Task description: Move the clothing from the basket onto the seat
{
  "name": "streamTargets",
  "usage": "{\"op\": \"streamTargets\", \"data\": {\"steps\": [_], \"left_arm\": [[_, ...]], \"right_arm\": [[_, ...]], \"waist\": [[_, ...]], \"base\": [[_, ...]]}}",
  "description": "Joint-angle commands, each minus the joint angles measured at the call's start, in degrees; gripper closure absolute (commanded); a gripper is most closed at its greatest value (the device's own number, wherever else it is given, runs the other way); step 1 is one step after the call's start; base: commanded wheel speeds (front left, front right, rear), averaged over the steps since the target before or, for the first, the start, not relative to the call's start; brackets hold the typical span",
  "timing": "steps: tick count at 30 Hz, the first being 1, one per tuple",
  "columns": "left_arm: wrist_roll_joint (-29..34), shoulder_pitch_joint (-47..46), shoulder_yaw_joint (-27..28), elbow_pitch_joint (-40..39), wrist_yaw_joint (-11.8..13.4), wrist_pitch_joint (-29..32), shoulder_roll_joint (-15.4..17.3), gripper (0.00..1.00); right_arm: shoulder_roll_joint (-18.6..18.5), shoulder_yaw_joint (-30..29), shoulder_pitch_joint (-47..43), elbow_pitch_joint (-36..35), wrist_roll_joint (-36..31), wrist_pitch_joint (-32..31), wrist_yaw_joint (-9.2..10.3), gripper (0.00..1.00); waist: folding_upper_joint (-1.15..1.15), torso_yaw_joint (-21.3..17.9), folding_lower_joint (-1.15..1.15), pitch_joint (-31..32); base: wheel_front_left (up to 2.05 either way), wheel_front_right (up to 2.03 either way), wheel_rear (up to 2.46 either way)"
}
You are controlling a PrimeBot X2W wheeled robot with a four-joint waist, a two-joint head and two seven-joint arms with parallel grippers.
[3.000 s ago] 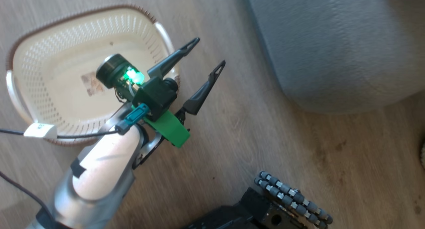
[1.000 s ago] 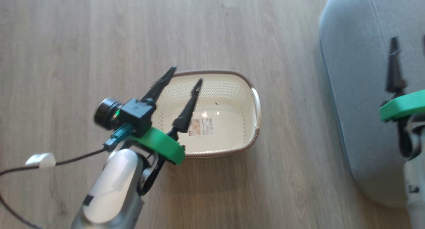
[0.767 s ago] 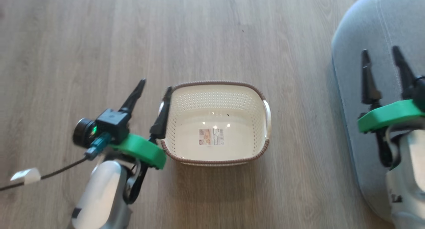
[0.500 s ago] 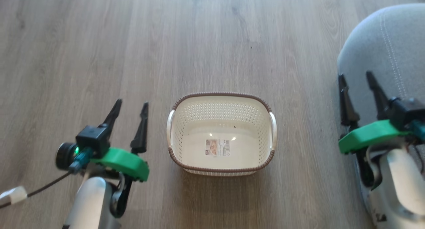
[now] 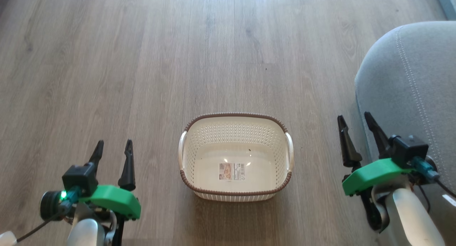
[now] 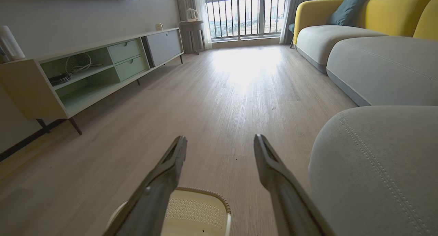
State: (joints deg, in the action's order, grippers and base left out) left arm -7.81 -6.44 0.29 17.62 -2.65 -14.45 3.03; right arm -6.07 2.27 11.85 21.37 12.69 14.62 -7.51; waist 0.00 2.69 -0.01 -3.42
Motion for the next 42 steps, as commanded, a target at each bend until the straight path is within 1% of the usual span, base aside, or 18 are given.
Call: {"op": "streamTargets", "data": {"steps": [1,11,20,23,24,30,42], "left_arm": [[0.56,-1.02,2.23,-2.17,0.48,-0.54,0.17,0.00],[1.03,1.84,4.05,-2.16,1.39,-0.54,-0.11,0.00],[0.25,3.07,4.00,-2.58,0.95,-0.55,-0.14,0.00],[-0.04,3.12,3.91,-2.96,0.33,-0.55,-0.14,0.00],[0.14,4.35,1.89,-0.93,0.31,0.00,-0.41,1.00],[0.08,6.01,1.60,3.55,0.31,0.36,-0.85,1.00],[-7.95,5.33,2.18,3.04,-0.18,2.47,-0.78,1.00]], "right_arm": [[0.38,1.36,0.68,-1.80,0.45,0.38,0.02,0.00],[1.06,1.52,-1.43,-1.30,0.36,0.38,0.02,0.00],[1.74,0.79,-1.97,-1.02,-0.07,0.38,0.02,0.00],[1.91,0.71,-2.09,-0.92,-0.26,0.38,0.02,0.00],[1.74,-0.29,-3.07,0.64,-0.04,0.00,0.00,1.00],[2.06,0.01,-5.31,5.19,0.04,-0.10,0.00,1.00],[2.16,-0.91,-5.30,4.04,7.60,-2.18,0.00,1.00]], "waist": [[0.00,-0.14,0.01,0.31],[0.00,-0.59,0.01,2.00],[0.00,-0.66,0.01,1.69],[0.00,-0.74,0.01,1.44],[0.00,-0.75,0.01,1.43],[0.00,-0.76,0.01,1.42],[0.00,-0.95,0.01,1.60]], "base": [[0.00,0.00,0.00],[0.00,0.00,0.00],[0.00,0.00,0.00],[0.00,0.00,0.00],[0.00,0.00,0.00],[0.00,0.00,0.00],[0.00,0.00,0.00]]}}
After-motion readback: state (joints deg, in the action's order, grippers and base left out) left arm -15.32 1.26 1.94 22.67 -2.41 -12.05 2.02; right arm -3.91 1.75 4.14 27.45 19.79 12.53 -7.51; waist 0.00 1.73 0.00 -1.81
